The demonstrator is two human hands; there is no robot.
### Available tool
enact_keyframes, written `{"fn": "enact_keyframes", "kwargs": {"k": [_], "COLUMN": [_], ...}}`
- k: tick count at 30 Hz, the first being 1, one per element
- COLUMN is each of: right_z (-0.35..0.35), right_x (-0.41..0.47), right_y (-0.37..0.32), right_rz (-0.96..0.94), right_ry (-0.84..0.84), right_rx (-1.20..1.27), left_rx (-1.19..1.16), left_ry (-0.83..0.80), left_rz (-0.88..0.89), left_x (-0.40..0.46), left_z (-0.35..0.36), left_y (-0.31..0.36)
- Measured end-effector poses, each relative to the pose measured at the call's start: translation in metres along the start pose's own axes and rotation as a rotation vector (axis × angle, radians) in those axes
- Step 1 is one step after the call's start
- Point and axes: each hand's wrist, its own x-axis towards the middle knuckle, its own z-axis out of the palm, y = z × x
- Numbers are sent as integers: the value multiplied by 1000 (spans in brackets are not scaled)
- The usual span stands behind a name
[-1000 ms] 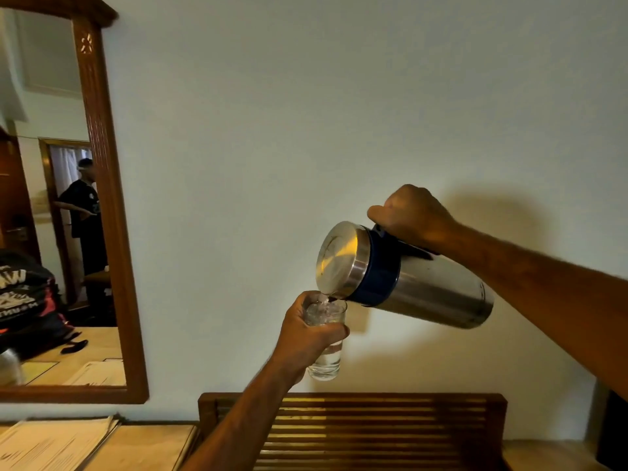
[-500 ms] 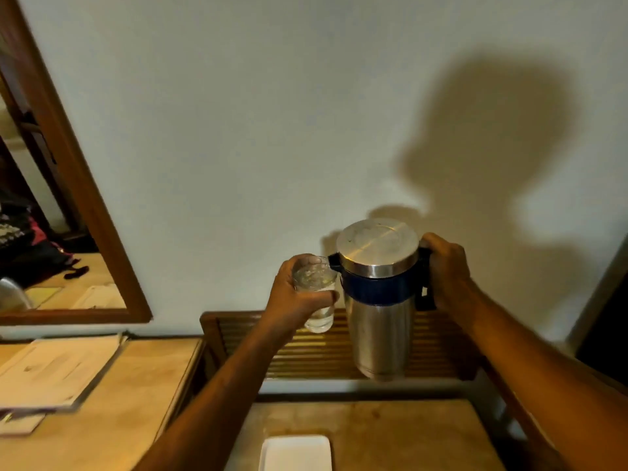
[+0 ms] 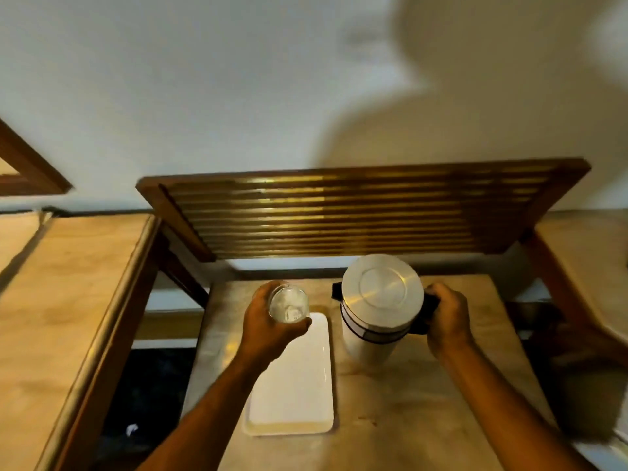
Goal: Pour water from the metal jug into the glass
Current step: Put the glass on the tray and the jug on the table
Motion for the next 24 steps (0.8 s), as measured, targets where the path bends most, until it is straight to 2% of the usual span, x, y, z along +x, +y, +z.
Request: {"fn": "enact_keyframes", "kwargs": {"k": [4, 9, 24], "right_z": [-7, -17, -20], "right_x": [23, 47, 67], "right_y": [64, 113, 141], "right_rz": [32, 77, 67], "right_ry": [4, 1, -47], "right_rx": [41, 67, 61], "left_rx": [81, 147, 183], "left_ry": [13, 6, -14], "left_rz": [-111, -158, -159], "left_x": [1, 2, 1], "left_z": [34, 69, 95], "left_y": [-73, -138, -191]}}
